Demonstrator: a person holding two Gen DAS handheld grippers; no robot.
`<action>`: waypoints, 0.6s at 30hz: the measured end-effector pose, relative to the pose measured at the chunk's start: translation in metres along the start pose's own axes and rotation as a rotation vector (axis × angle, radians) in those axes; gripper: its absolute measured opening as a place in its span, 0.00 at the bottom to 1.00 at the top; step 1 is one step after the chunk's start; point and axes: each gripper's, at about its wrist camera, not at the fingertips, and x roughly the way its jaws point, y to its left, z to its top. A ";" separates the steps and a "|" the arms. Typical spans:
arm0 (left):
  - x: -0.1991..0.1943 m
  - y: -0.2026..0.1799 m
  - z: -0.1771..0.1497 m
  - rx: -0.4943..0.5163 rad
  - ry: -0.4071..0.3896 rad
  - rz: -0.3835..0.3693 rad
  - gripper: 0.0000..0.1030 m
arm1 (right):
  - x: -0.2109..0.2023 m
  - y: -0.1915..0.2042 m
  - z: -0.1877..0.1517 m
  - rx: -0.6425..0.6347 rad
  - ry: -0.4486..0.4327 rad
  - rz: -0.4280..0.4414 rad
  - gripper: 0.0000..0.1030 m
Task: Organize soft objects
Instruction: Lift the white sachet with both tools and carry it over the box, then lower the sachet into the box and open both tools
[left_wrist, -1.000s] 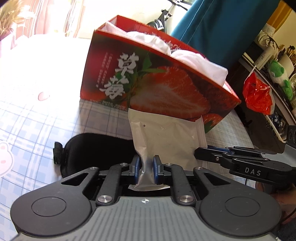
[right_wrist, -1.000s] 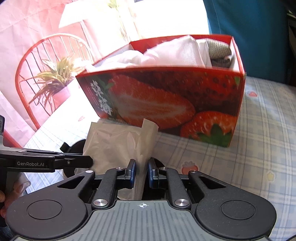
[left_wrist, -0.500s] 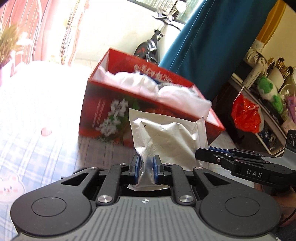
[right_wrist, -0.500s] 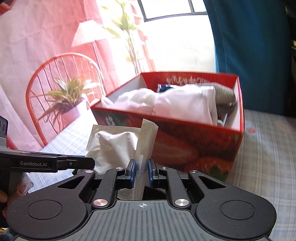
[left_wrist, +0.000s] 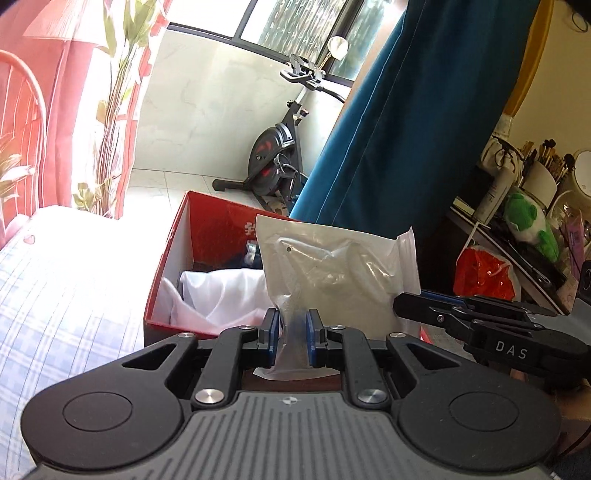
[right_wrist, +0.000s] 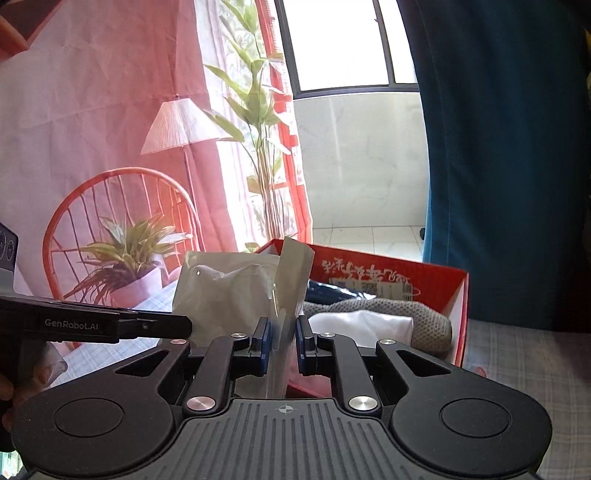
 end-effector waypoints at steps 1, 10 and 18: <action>0.006 0.001 0.005 -0.003 -0.003 0.003 0.16 | 0.005 -0.002 0.005 -0.004 -0.006 -0.006 0.13; 0.062 0.008 0.044 0.005 -0.009 0.073 0.16 | 0.066 -0.028 0.038 0.001 -0.007 -0.065 0.13; 0.112 0.013 0.045 0.055 0.138 0.213 0.16 | 0.131 -0.048 0.027 0.043 0.140 -0.126 0.14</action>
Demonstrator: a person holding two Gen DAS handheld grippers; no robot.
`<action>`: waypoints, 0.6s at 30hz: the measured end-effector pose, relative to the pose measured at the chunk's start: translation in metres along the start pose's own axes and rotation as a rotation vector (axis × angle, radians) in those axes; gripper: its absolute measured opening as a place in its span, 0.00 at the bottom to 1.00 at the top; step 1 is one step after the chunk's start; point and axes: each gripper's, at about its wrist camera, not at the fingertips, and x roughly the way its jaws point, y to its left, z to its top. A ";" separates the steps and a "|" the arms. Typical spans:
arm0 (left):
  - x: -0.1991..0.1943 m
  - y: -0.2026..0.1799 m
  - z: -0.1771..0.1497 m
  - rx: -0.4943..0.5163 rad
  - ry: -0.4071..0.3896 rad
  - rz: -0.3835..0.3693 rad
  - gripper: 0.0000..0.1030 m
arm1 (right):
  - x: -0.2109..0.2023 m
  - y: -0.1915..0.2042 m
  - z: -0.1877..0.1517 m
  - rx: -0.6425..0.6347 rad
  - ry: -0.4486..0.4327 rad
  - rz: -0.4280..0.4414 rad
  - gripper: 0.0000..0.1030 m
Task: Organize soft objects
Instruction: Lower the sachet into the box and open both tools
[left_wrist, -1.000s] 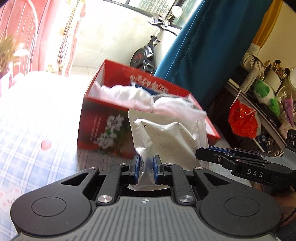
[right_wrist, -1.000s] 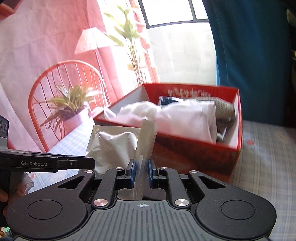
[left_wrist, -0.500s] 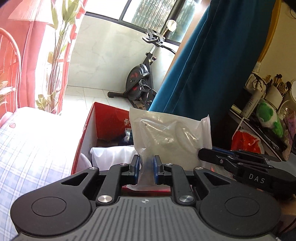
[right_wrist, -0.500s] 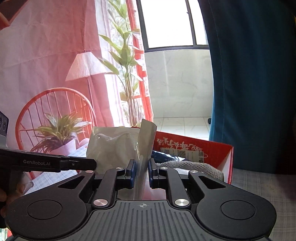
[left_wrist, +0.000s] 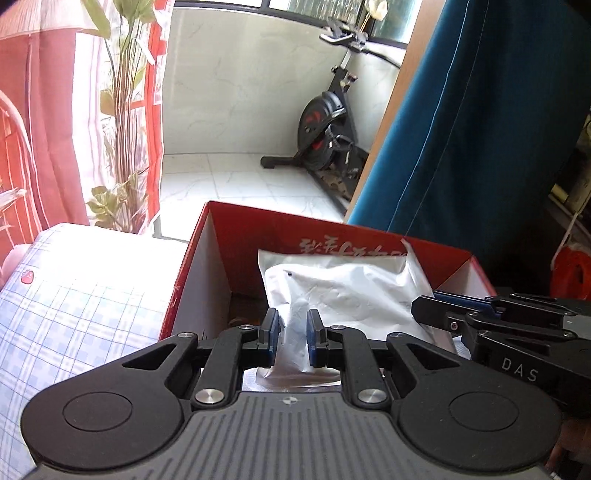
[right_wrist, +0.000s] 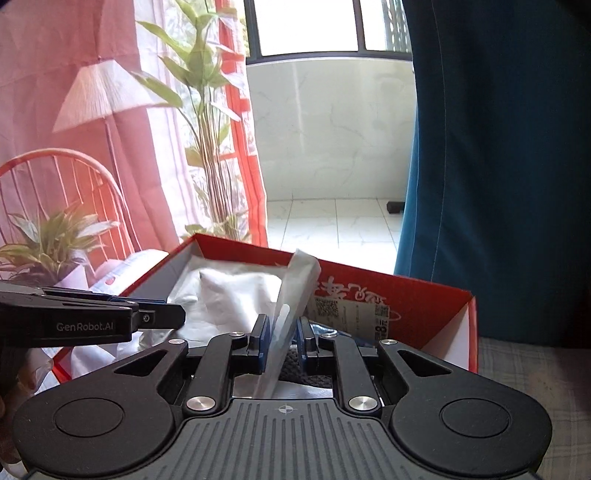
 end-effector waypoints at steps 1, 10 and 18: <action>0.004 -0.002 0.001 0.006 0.015 0.013 0.16 | 0.008 -0.002 -0.001 0.019 0.033 0.001 0.14; 0.007 -0.008 0.004 0.072 0.026 0.040 0.20 | 0.029 -0.008 0.001 0.102 0.162 0.004 0.14; -0.016 -0.001 0.001 0.082 -0.019 0.008 0.57 | 0.000 -0.004 -0.004 0.051 0.043 -0.032 0.32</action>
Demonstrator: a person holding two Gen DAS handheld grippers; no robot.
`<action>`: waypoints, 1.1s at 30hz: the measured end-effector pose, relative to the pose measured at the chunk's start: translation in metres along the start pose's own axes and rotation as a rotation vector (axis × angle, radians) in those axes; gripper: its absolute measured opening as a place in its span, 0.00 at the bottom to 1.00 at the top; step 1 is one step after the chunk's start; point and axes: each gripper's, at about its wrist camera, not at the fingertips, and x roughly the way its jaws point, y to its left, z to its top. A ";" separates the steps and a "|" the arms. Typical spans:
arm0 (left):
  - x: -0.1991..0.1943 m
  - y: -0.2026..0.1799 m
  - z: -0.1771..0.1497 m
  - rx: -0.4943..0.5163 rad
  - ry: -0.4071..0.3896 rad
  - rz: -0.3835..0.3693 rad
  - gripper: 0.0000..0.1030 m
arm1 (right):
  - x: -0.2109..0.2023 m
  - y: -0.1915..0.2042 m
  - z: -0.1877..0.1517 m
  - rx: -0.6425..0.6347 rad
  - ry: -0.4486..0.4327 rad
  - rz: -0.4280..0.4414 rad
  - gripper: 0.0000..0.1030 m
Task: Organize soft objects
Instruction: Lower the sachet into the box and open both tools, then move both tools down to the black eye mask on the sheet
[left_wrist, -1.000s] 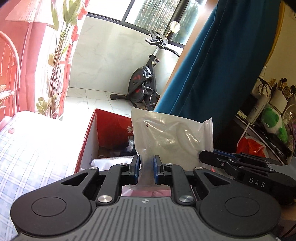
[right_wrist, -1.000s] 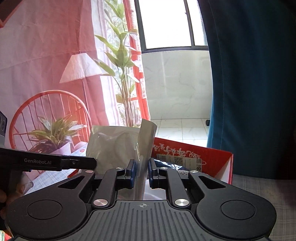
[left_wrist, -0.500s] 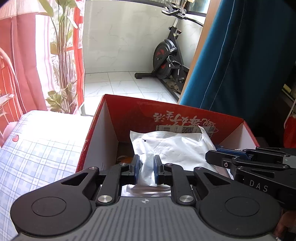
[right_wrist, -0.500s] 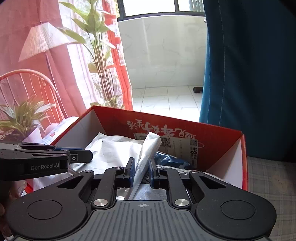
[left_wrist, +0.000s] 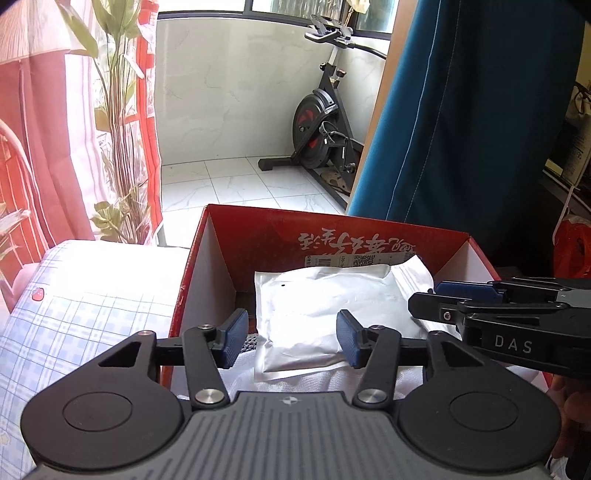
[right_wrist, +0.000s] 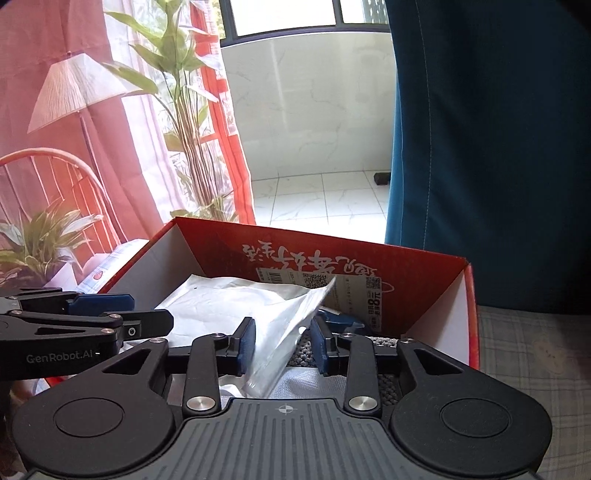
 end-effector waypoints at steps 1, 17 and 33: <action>-0.006 0.000 -0.001 0.005 -0.005 -0.001 0.59 | -0.005 0.001 -0.001 -0.017 -0.009 -0.005 0.35; -0.094 0.012 -0.062 0.016 -0.036 -0.026 1.00 | -0.097 0.022 -0.068 -0.064 -0.116 0.027 1.00; -0.088 0.042 -0.153 -0.064 0.093 0.024 1.00 | -0.122 0.043 -0.146 -0.030 -0.129 0.059 1.00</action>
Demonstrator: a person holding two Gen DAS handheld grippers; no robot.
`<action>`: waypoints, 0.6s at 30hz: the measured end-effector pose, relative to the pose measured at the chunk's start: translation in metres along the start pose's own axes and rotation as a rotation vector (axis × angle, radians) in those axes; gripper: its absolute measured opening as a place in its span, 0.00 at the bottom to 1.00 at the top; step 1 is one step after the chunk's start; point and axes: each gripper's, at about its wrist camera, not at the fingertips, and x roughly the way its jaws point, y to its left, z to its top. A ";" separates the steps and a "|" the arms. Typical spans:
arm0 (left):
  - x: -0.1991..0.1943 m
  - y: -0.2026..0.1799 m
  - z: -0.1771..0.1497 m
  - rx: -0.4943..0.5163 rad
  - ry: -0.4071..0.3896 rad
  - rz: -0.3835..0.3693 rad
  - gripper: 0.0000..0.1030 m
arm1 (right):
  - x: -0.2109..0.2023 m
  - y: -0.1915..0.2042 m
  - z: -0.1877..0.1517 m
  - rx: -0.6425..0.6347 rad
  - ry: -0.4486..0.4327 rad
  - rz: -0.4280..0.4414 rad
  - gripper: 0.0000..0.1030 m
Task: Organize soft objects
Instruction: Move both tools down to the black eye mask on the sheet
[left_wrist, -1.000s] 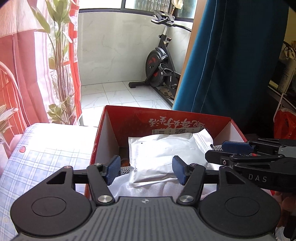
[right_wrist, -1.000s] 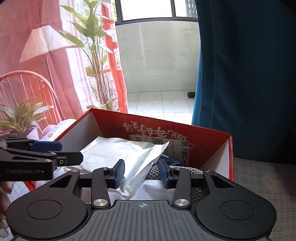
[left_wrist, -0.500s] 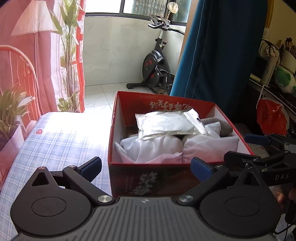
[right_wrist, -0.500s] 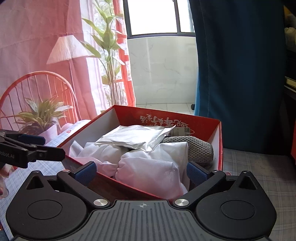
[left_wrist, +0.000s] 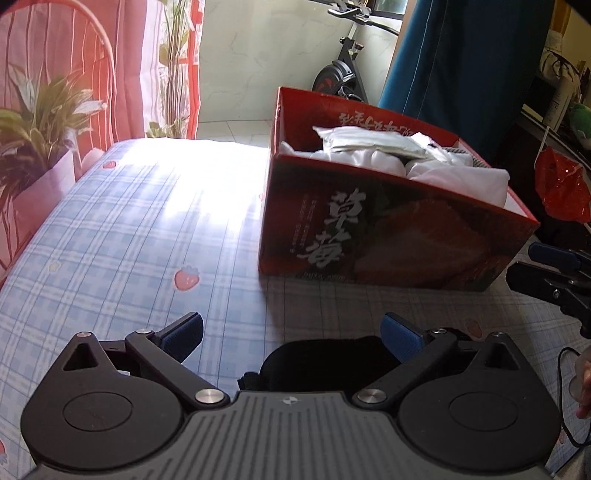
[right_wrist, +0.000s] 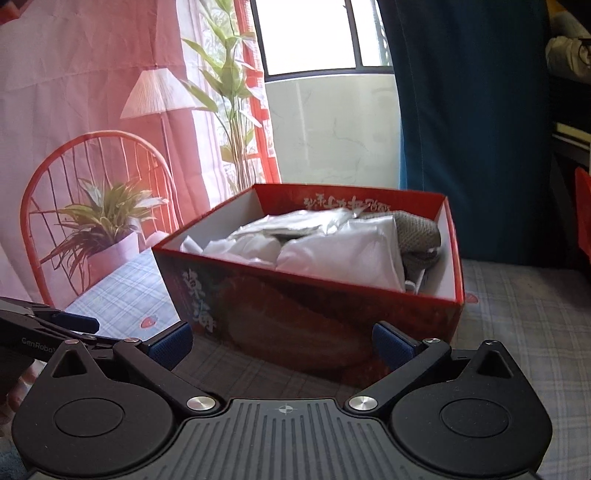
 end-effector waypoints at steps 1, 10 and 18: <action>0.003 0.001 -0.003 -0.004 0.009 0.005 1.00 | 0.003 0.000 -0.006 0.007 0.019 -0.007 1.00; 0.027 -0.002 -0.029 0.002 0.082 0.030 1.00 | 0.032 0.002 -0.058 0.003 0.174 -0.057 1.00; 0.038 -0.017 -0.039 0.101 0.092 0.085 1.00 | 0.048 0.001 -0.080 -0.007 0.262 -0.088 1.00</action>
